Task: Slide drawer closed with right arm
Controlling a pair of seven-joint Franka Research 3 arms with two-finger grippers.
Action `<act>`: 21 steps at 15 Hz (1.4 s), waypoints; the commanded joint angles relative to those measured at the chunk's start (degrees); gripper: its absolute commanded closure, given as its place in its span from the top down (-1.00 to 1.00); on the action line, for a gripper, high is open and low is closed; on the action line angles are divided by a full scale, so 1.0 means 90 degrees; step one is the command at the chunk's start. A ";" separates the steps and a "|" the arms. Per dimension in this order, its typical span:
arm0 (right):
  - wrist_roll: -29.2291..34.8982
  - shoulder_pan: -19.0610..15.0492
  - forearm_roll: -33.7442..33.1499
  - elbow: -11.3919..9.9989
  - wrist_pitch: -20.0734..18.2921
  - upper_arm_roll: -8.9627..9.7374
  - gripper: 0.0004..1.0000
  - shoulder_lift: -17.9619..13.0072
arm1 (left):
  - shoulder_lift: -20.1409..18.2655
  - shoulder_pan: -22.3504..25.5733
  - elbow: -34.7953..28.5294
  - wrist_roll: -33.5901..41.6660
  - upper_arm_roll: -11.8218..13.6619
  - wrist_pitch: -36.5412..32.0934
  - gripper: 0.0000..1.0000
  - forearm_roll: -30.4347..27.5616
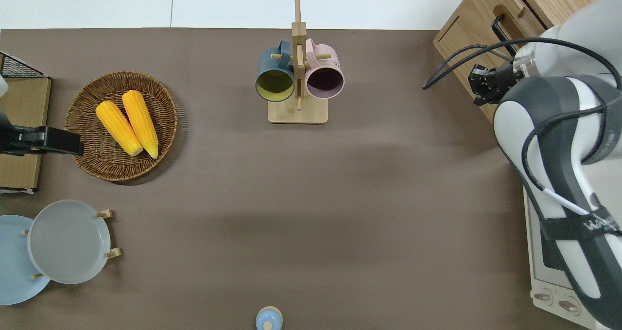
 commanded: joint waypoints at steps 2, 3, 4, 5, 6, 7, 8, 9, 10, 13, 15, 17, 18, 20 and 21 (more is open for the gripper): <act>-0.1272 -0.0093 0.0036 -0.0731 -0.0543 -0.0021 -1.00 -0.1030 | 0.0077 -0.0109 0.0125 0.0038 0.0103 0.0005 1.00 0.0086; -0.1692 -0.0112 0.0036 -0.0849 -0.0689 -0.0030 -1.00 -0.1226 | 0.0077 -0.0109 0.0125 0.0038 0.0103 0.0005 1.00 0.0086; -0.2015 -0.0122 0.0036 -0.0899 -0.0836 -0.0059 -1.00 -0.1373 | 0.0077 -0.0109 0.0125 0.0038 0.0103 0.0005 0.99 0.0086; -0.2221 -0.0122 0.0036 -0.0938 -0.1021 -0.0108 -1.00 -0.1510 | 0.0077 -0.0109 0.0125 0.0038 0.0103 0.0005 1.00 0.0096; -0.2368 -0.0122 0.0036 -0.0938 -0.1168 -0.0118 -1.00 -0.1598 | 0.0077 -0.0109 0.0125 0.0038 0.0103 0.0005 1.00 0.0087; -0.2495 -0.0132 0.0027 -0.0977 -0.1334 -0.0128 -1.00 -0.1725 | 0.0077 -0.0109 0.0125 0.0038 0.0103 0.0005 0.99 0.0086; -0.2564 -0.0122 -0.0022 -0.1055 -0.1422 -0.0138 -1.00 -0.1842 | 0.0077 -0.0109 0.0125 0.0038 0.0103 0.0005 1.00 0.0086; -0.2671 -0.0122 -0.0071 -0.1152 -0.1443 -0.0138 -1.00 -0.1969 | 0.0077 -0.0109 0.0125 0.0038 0.0103 0.0005 0.99 0.0086; -0.2808 -0.0122 -0.0081 -0.1250 -0.1452 -0.0138 -1.00 -0.2057 | 0.0077 -0.0109 0.0125 0.0038 0.0103 0.0005 0.99 0.0096; -0.3393 -0.0132 -0.0217 -0.1485 -0.1453 -0.0187 -1.00 -0.2302 | 0.0077 -0.0109 0.0125 0.0038 0.0103 0.0005 1.00 0.0086; -0.3522 -0.0074 -0.0392 -0.1505 -0.1453 -0.0187 -1.00 -0.2322 | 0.0077 -0.0109 0.0125 0.0038 0.0103 0.0005 0.99 0.0086; -0.3474 -0.0015 -0.0598 -0.1505 -0.1443 -0.0187 -0.87 -0.2312 | 0.0077 -0.0109 0.0125 0.0038 0.0103 0.0005 1.00 0.0096; -0.3454 -0.0015 -0.0618 -0.1476 -0.1443 -0.0187 -0.50 -0.2293 | 0.0077 -0.0109 0.0125 0.0038 0.0103 0.0005 0.99 0.0096; -0.3425 -0.0034 -0.0599 -0.1456 -0.1452 -0.0187 0.72 -0.2283 | 0.0077 -0.0109 0.0125 0.0038 0.0103 0.0005 0.99 0.0096; -0.3424 -0.0034 -0.0599 -0.1417 -0.1453 -0.0187 0.96 -0.2254 | 0.0077 -0.0109 0.0125 0.0038 0.0103 0.0005 0.99 0.0087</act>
